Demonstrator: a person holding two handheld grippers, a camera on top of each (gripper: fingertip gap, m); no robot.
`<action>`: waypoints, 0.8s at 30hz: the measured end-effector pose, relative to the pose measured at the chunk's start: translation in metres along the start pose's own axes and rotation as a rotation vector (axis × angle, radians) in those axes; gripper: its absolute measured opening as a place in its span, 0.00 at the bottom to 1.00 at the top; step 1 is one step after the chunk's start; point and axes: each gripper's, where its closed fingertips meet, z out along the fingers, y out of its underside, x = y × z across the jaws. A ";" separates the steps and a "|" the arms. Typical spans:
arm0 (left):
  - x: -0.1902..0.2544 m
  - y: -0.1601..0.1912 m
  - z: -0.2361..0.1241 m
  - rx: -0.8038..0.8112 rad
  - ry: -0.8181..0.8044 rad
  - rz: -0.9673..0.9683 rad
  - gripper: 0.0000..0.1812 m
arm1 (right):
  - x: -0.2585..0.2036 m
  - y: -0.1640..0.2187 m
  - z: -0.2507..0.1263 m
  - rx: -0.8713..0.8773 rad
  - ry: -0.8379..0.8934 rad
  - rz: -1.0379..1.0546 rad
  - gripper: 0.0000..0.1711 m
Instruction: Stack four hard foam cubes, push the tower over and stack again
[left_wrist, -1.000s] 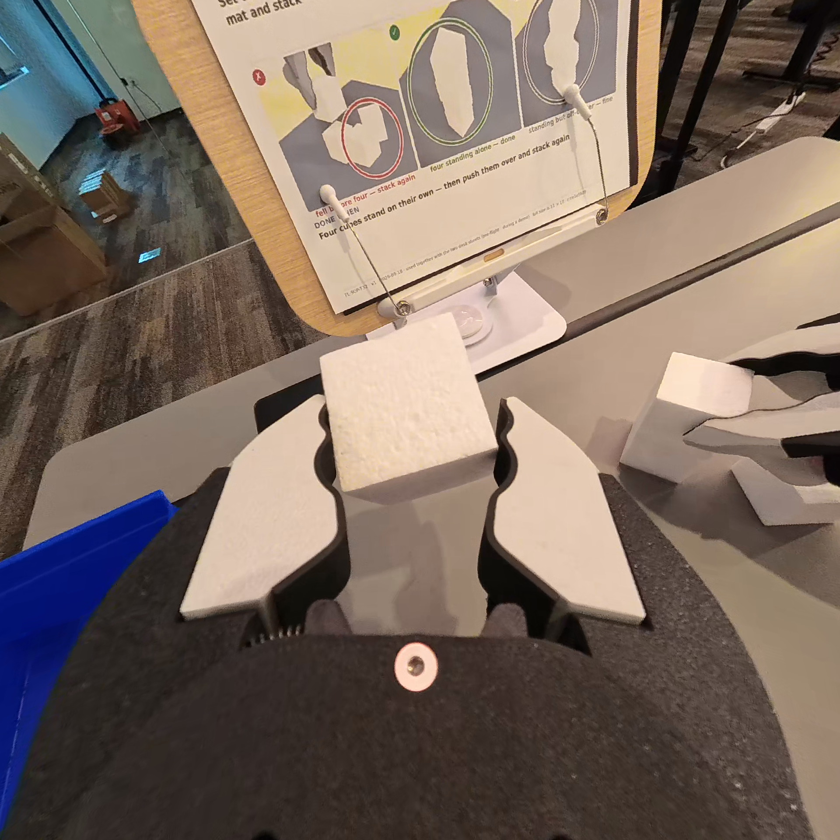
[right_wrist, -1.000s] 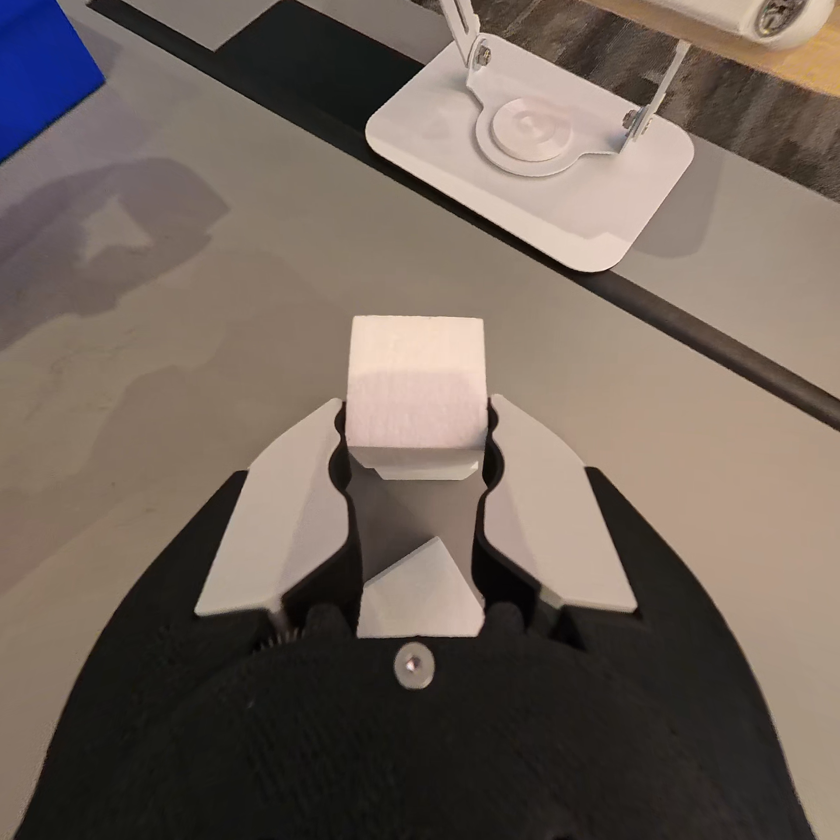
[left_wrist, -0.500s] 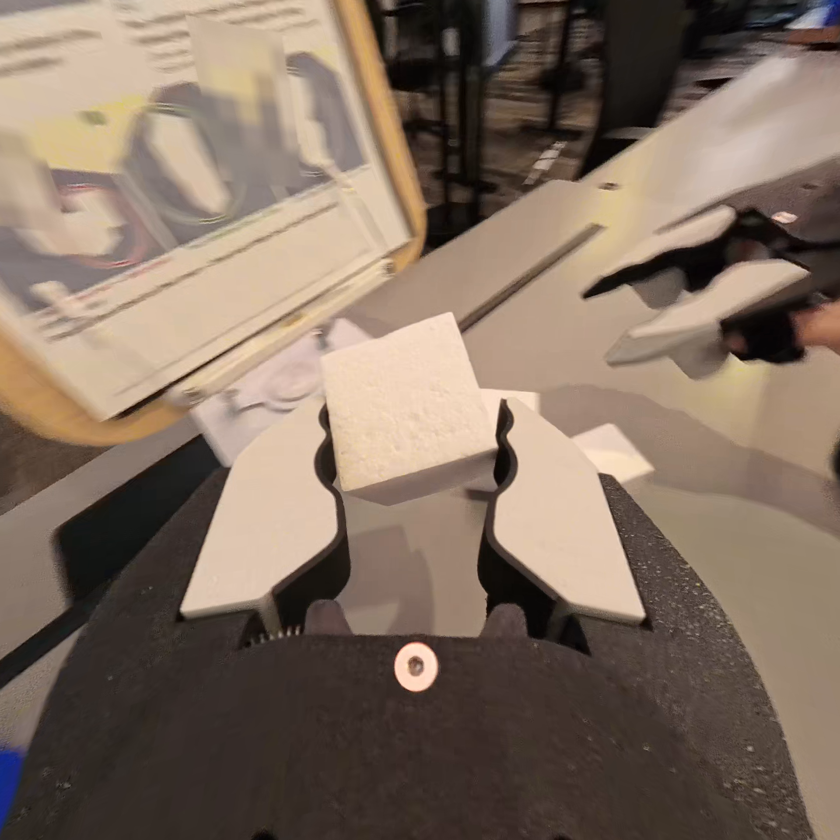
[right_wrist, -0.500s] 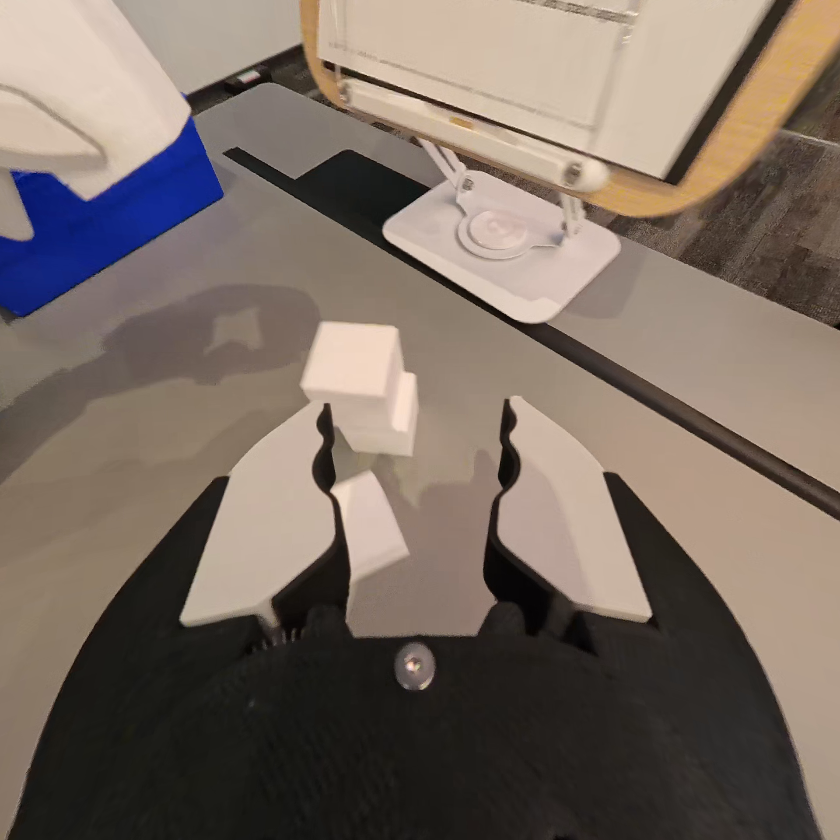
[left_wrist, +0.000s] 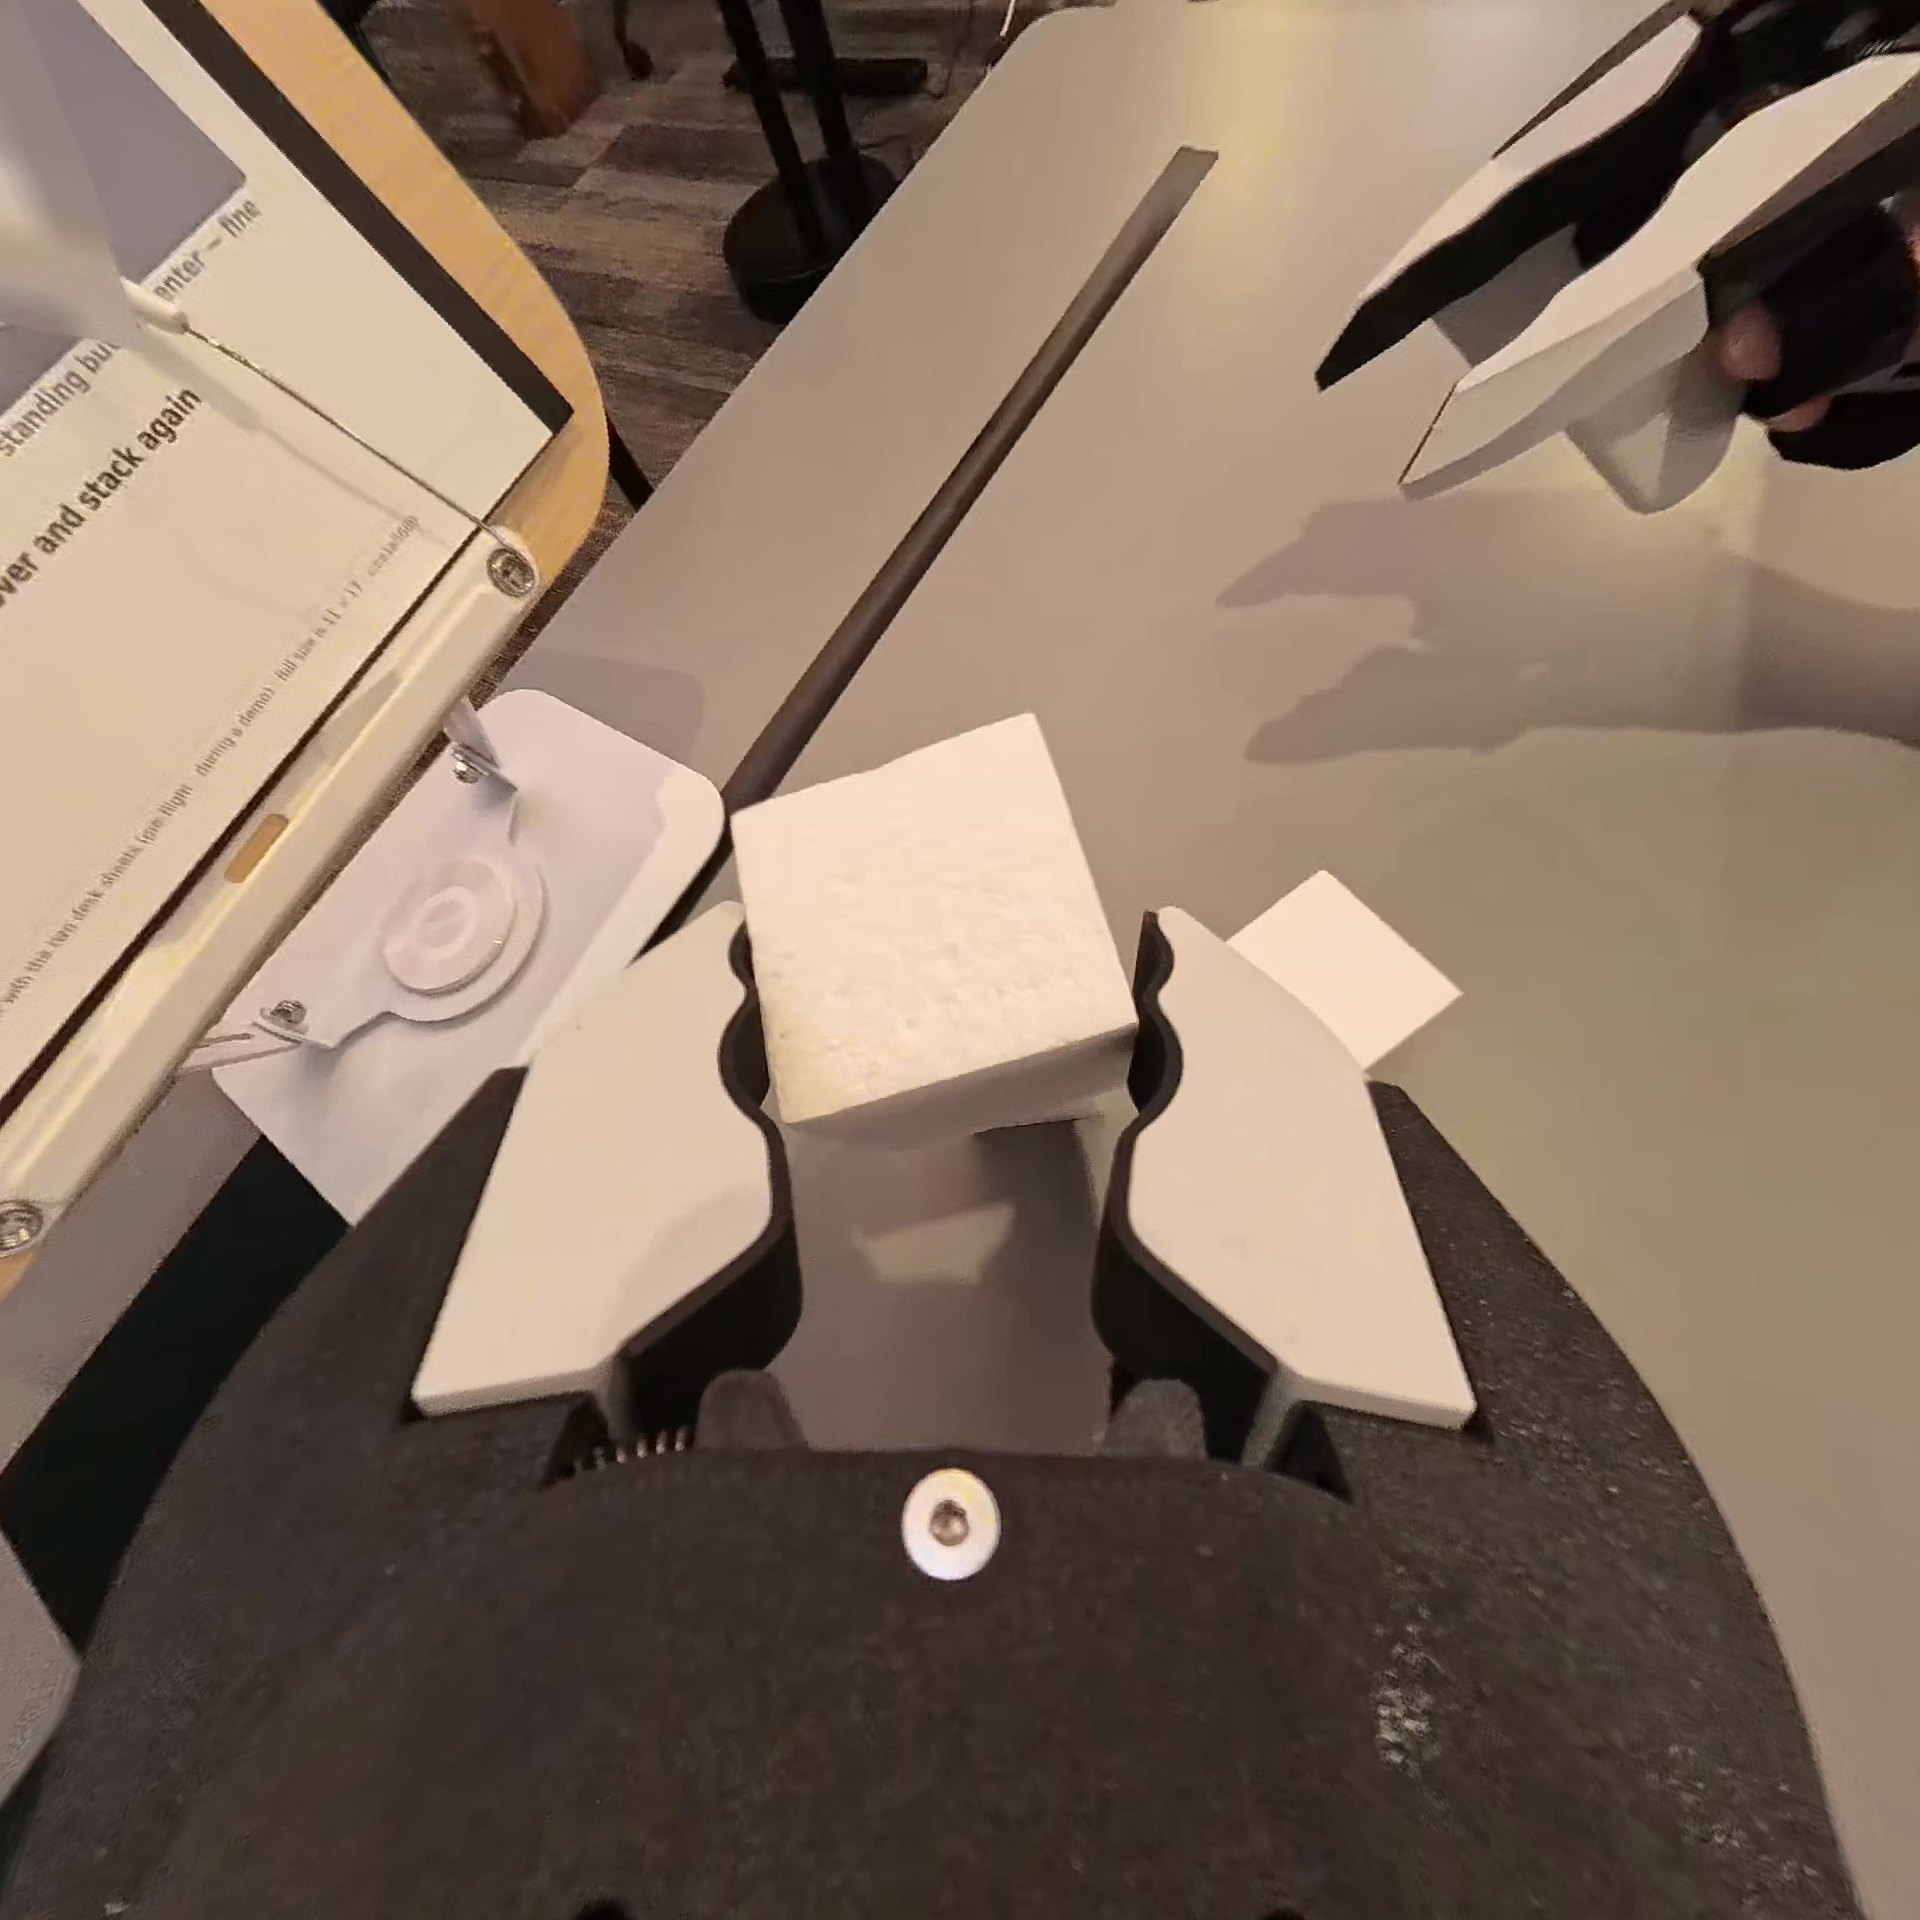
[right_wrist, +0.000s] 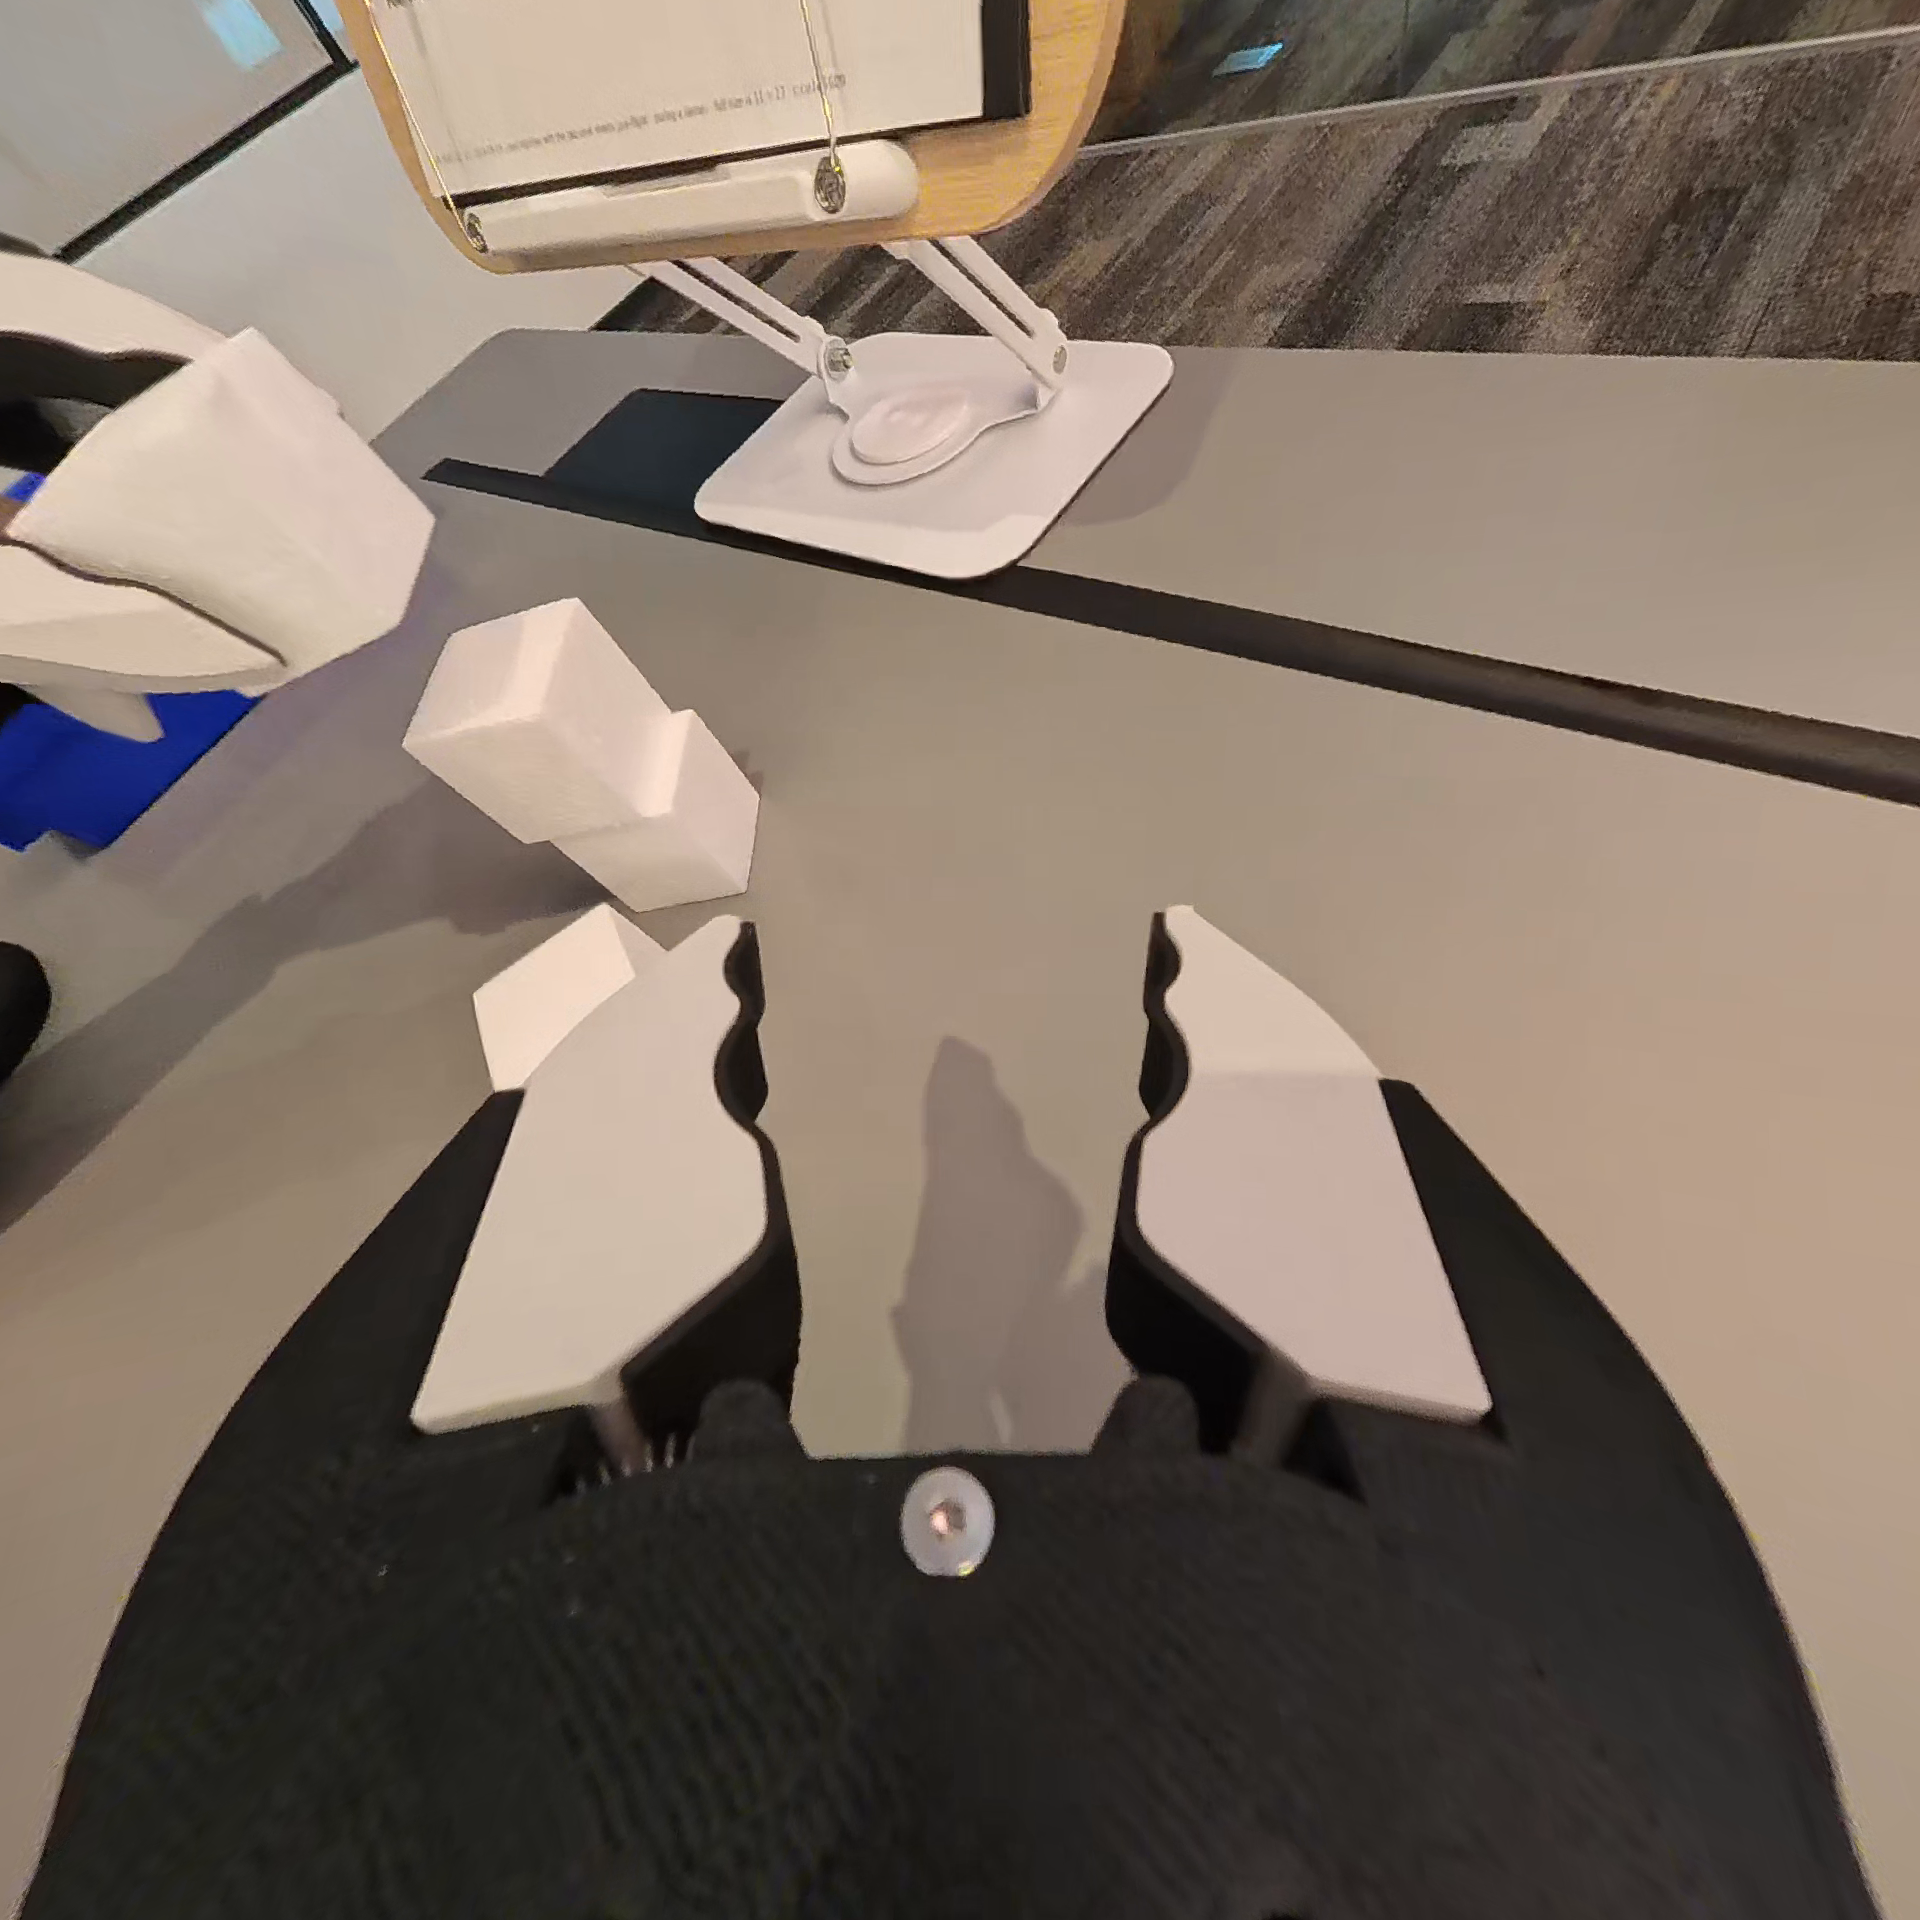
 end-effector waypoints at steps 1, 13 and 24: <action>0.000 0.000 0.002 -0.005 0.004 -0.003 0.38 | -0.001 0.000 0.001 -0.007 -0.001 -0.006 0.42; 0.002 0.011 0.016 -0.007 0.056 -0.003 0.38 | -0.009 0.012 0.011 -0.062 -0.021 -0.027 0.42; 0.003 0.020 0.026 0.001 0.081 0.054 0.38 | -0.023 0.020 0.017 -0.097 -0.088 -0.044 0.42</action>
